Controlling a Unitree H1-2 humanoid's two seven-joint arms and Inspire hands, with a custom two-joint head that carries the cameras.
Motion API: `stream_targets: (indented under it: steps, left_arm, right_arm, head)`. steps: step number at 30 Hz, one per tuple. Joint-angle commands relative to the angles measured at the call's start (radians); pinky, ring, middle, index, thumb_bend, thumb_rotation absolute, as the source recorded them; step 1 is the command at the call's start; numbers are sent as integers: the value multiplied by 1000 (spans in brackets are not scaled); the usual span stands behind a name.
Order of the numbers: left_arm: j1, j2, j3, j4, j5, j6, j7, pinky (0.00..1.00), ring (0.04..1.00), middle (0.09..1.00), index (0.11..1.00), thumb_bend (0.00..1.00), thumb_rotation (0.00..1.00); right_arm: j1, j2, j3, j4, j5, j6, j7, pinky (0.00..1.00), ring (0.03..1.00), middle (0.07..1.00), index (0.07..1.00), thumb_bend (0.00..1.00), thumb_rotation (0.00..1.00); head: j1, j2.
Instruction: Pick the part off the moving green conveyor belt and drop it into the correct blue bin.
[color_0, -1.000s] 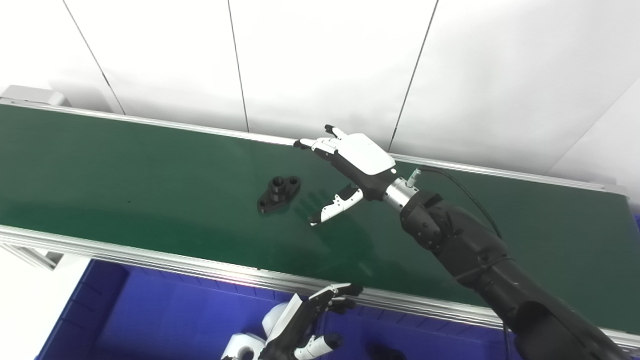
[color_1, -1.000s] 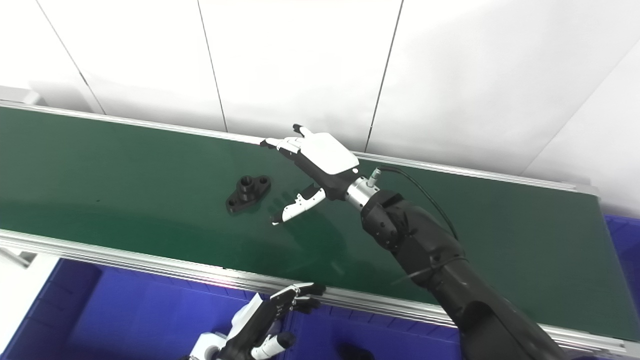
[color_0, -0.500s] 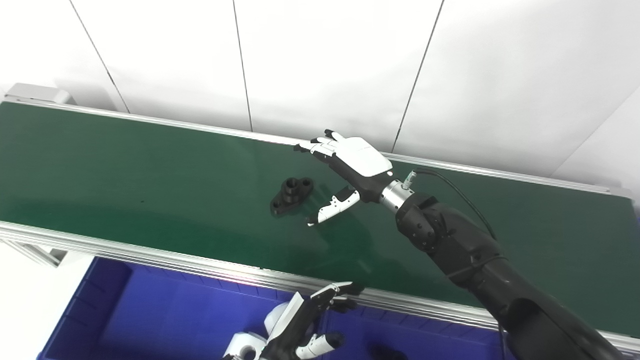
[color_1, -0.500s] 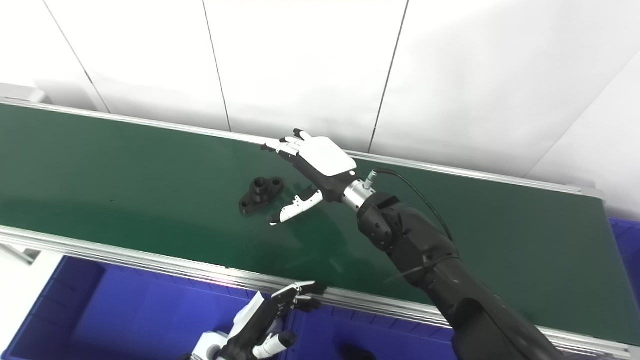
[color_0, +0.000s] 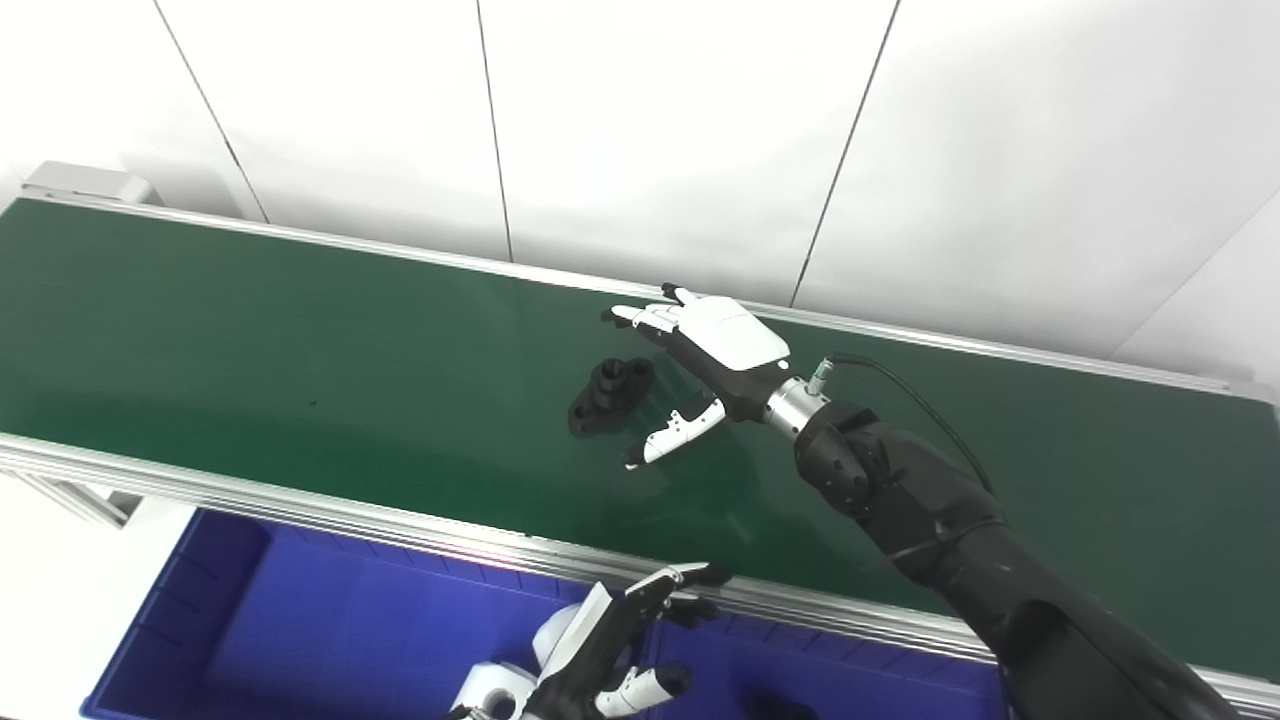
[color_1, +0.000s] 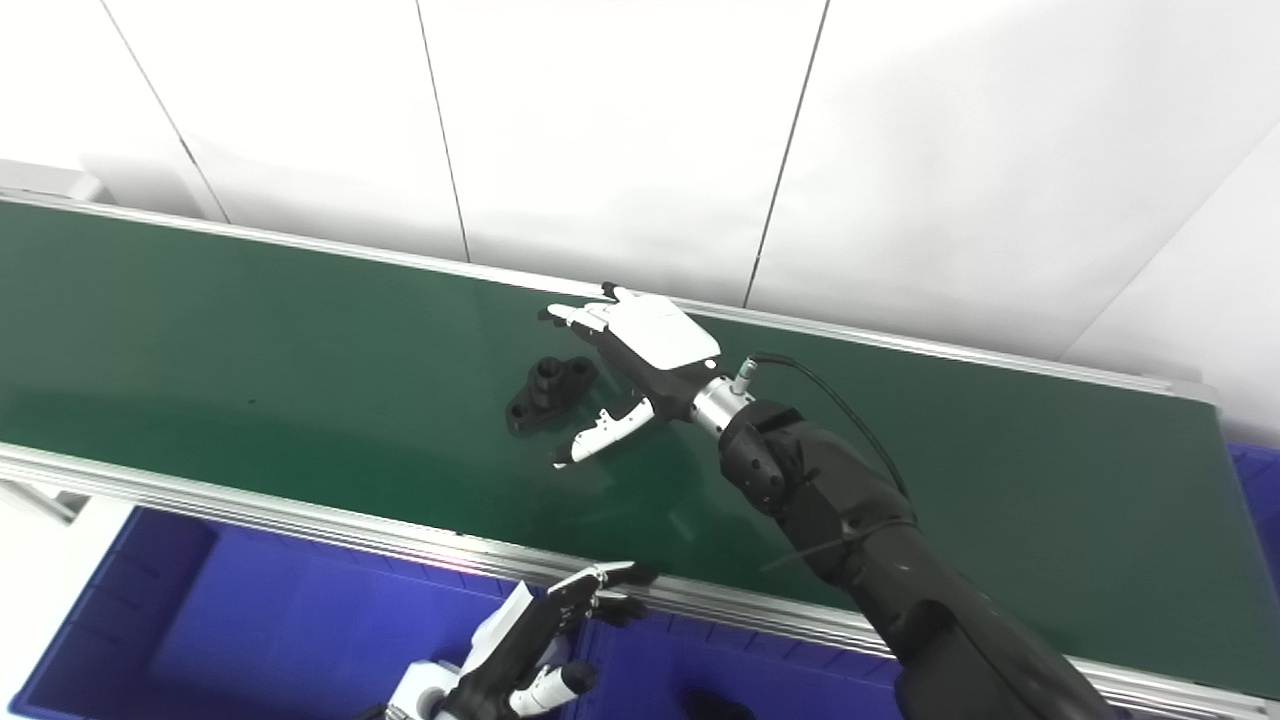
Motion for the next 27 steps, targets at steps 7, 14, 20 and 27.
stream_targets:
  steps: [7,14,20,27]
  left_arm:
    - [26,-169,-113,-20,54,-12,31,689,826,833,787,945,1000]
    - [25,-170,-115,-18,57,-4,31,695,831,840,791,948,1000]
    - [27,-171,-118,-26,60,8,29,692,832,842,792,952,1000]
    - [32,-174,-121,-33,58,12,28,695,832,841,793,941,1000]
  right_arm:
    - [-71,52,-14,64,16,-25,-39,999,857,843,909,948,554]
    - [-77,66,-16,96,16,-25,-43,1000,857,844,904,939,538]
    - [-79,69,-20,110,17,-25,-33,1000,853,841,904,927,532]
    - [-76,79,-43,138,6,-25,-44,779,686,731,870,797,278]
  head:
    - [12,1]
    - [15,1]
    - [17,3]
    - [20,9]
